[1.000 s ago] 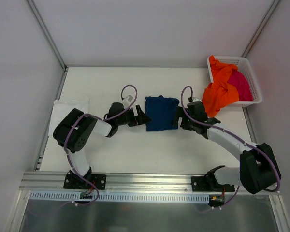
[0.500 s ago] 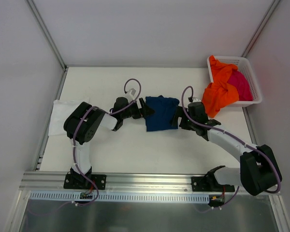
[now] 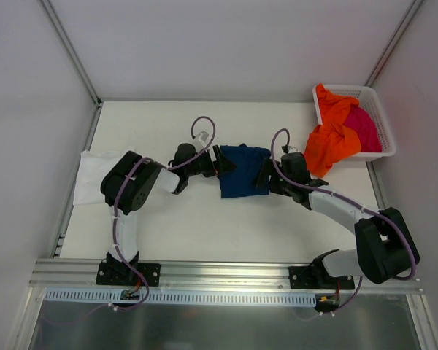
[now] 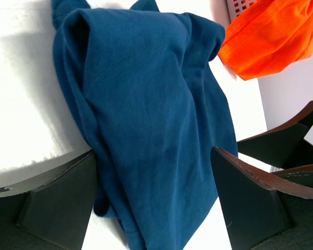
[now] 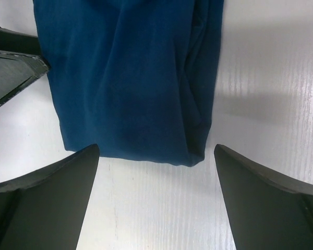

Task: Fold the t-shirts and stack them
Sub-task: Put the neatly folded tshirt into the corner of the board with the left arm

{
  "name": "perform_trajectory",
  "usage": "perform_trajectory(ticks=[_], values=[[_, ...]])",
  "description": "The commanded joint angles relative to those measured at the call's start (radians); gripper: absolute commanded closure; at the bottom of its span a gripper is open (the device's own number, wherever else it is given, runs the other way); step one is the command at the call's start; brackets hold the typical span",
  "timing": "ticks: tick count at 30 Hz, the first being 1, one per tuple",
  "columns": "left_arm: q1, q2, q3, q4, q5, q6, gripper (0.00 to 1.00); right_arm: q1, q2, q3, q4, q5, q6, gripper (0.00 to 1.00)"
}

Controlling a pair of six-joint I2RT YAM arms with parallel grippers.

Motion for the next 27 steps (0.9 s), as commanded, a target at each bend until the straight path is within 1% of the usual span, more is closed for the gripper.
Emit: perform_trajectory(ticks=[1, 12, 17, 18, 24, 25, 27], values=[[-0.008, 0.056, 0.007, -0.095, 0.039, -0.009, 0.15, -0.004, -0.023, -0.001, 0.056, -0.017, 0.021, 0.04], [-0.076, 0.09, 0.058, -0.119, 0.072, -0.02, 0.16, -0.005, -0.055, -0.005, 0.042, 0.001, 0.022, 0.03], [-0.111, 0.102, 0.09, -0.136, 0.069, -0.023, 0.18, -0.007, -0.072, -0.019, 0.038, 0.011, 0.022, 0.04], [-0.119, 0.104, 0.104, -0.147, 0.07, -0.023, 0.23, -0.008, -0.079, -0.022, 0.038, 0.012, 0.022, 0.03], [-0.128, 0.121, 0.136, -0.176, 0.055, -0.018, 0.29, -0.011, -0.131, -0.044, 0.03, 0.017, 0.024, 0.03], [-0.128, 0.128, 0.144, -0.187, 0.053, -0.017, 0.36, -0.011, -0.142, -0.047, 0.025, 0.017, 0.024, 0.04], [-0.127, 0.142, 0.164, -0.193, 0.049, -0.02, 0.43, -0.011, -0.157, -0.056, 0.015, 0.02, 0.024, 0.03]])
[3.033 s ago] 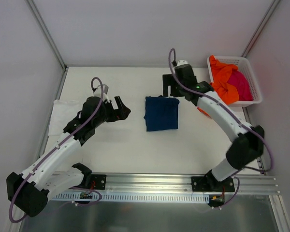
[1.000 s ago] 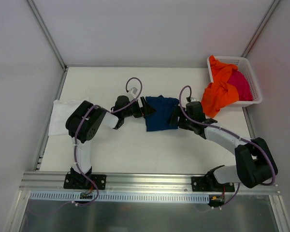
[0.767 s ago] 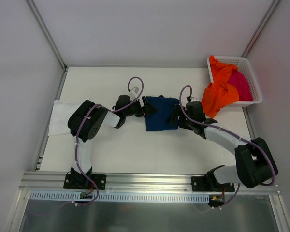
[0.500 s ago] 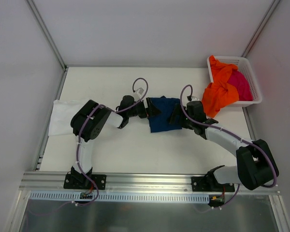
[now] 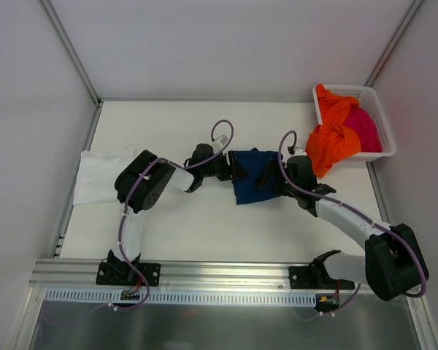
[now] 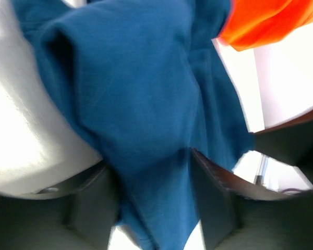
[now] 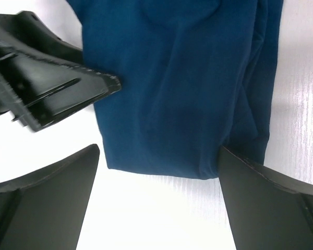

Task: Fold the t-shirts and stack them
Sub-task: Put the neatly folded tshirt into the corner of the board with the left arm

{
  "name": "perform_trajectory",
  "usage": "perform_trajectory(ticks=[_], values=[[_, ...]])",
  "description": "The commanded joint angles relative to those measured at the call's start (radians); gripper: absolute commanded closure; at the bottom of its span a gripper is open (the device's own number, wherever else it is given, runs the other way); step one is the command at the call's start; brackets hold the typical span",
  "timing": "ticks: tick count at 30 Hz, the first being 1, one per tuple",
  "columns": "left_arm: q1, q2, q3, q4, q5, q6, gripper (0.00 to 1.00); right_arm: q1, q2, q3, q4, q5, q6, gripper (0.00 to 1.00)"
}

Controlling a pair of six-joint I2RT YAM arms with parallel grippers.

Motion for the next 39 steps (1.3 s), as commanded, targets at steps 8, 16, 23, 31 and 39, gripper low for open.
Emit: perform_trajectory(ticks=[8, 16, 23, 31, 39], values=[[-0.018, 0.111, 0.066, -0.041, 0.02, -0.038, 0.78, -0.008, -0.158, -0.056, -0.033, 0.067, 0.003, 0.03], [-0.016, 0.057, 0.034, -0.113, -0.045, -0.002, 1.0, -0.019, -0.164, -0.057, -0.093, 0.103, -0.015, 0.03], [0.012, -0.105, -0.015, -0.364, -0.167, 0.13, 1.0, -0.019, -0.158, -0.065, -0.094, 0.106, -0.015, 0.03], [0.059, -0.352, -0.099, -0.641, -0.383, 0.185, 1.0, -0.02, -0.142, -0.061, -0.084, 0.106, -0.02, 0.02], [0.13, -0.579, -0.18, -0.88, -0.624, 0.196, 1.0, -0.02, -0.11, -0.059, -0.051, 0.076, -0.029, 0.02]])
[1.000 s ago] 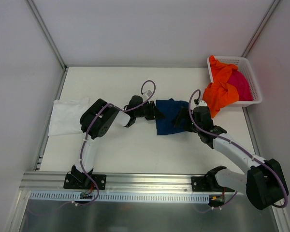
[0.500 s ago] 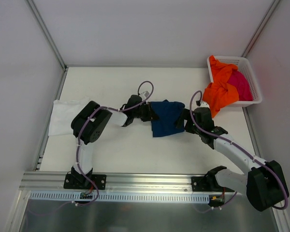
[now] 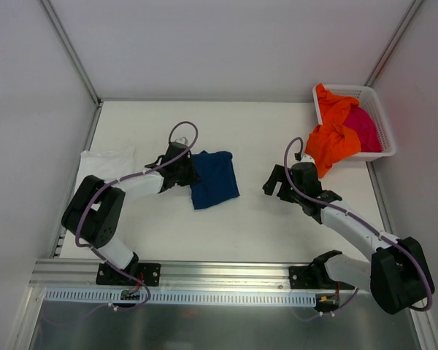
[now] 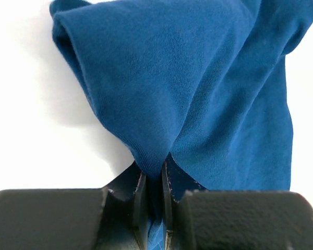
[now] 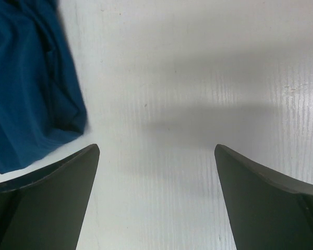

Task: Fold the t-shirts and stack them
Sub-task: Put the neatly folded tshirt into the corner of the board with the left arm

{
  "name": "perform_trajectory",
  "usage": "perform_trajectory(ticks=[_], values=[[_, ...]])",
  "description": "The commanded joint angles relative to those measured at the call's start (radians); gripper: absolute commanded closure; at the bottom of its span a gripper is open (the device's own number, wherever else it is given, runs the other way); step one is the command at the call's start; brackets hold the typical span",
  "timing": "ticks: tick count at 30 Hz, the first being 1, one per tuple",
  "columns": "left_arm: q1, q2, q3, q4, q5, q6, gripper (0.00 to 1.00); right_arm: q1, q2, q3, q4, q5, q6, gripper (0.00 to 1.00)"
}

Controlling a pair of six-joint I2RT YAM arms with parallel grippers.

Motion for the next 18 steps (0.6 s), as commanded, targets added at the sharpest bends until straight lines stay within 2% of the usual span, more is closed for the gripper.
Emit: perform_trajectory(ticks=[1, 4, 9, 18], values=[[0.025, -0.123, -0.024, -0.166, -0.183, 0.033, 1.0, -0.006, 0.014, 0.008, 0.046, -0.023, -0.015, 0.02], [0.057, -0.206, -0.04, -0.244, -0.258, 0.04, 1.0, -0.006, 0.036, 0.014, 0.064, -0.043, -0.018, 0.02], [0.149, -0.295, -0.081, -0.313, -0.294, 0.05, 1.0, -0.008, 0.091, 0.034, 0.107, -0.095, -0.026, 0.02], [0.251, -0.41, -0.12, -0.43, -0.372, 0.073, 1.0, -0.006, 0.181, 0.066, 0.167, -0.155, -0.038, 0.02]])
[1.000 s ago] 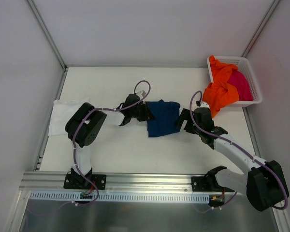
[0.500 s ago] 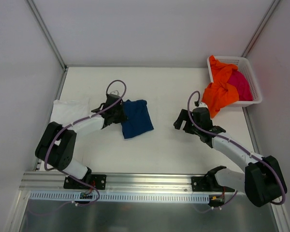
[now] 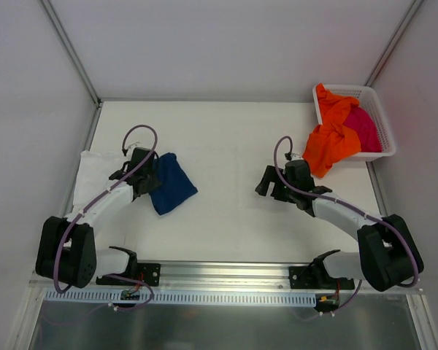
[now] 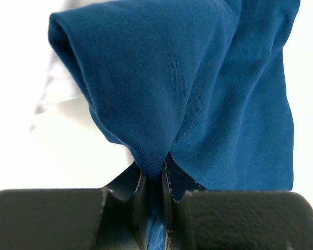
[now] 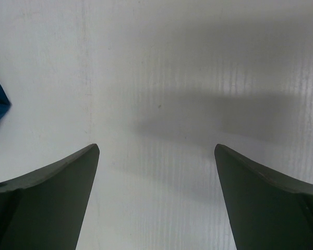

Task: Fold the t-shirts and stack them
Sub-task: Put the neatly folded tshirt into the corner of the board with the left arm

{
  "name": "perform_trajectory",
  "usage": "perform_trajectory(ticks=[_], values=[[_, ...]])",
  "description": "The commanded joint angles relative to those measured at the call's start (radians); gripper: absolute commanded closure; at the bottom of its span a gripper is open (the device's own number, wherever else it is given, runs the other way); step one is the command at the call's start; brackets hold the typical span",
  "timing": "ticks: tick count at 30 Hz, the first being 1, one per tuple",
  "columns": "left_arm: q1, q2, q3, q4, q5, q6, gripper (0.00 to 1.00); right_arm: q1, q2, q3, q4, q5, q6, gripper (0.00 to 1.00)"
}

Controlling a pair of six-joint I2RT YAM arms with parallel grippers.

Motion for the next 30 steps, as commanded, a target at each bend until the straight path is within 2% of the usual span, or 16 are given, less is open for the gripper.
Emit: perform_trajectory(ticks=[1, 6, 14, 19, 30], values=[[0.034, -0.054, 0.006, -0.067, -0.061, 0.04, 1.0, -0.005, 0.025, 0.052, 0.07, -0.051, -0.016, 0.02], [0.125, -0.056, 0.057, -0.084, -0.024, 0.101, 1.0, -0.008, 0.049, 0.058, 0.084, -0.062, -0.017, 0.02], [0.251, 0.073, 0.212, -0.087, 0.088, 0.156, 1.0, -0.009, 0.057, 0.058, 0.088, -0.063, -0.017, 0.02], [0.254, 0.191, 0.36, -0.101, 0.154, 0.201, 1.0, -0.011, 0.055, 0.057, 0.084, -0.068, -0.022, 0.02], [0.254, 0.212, 0.524, -0.162, 0.187, 0.225, 1.0, -0.019, 0.1, 0.08, 0.085, -0.089, -0.028, 0.02]])
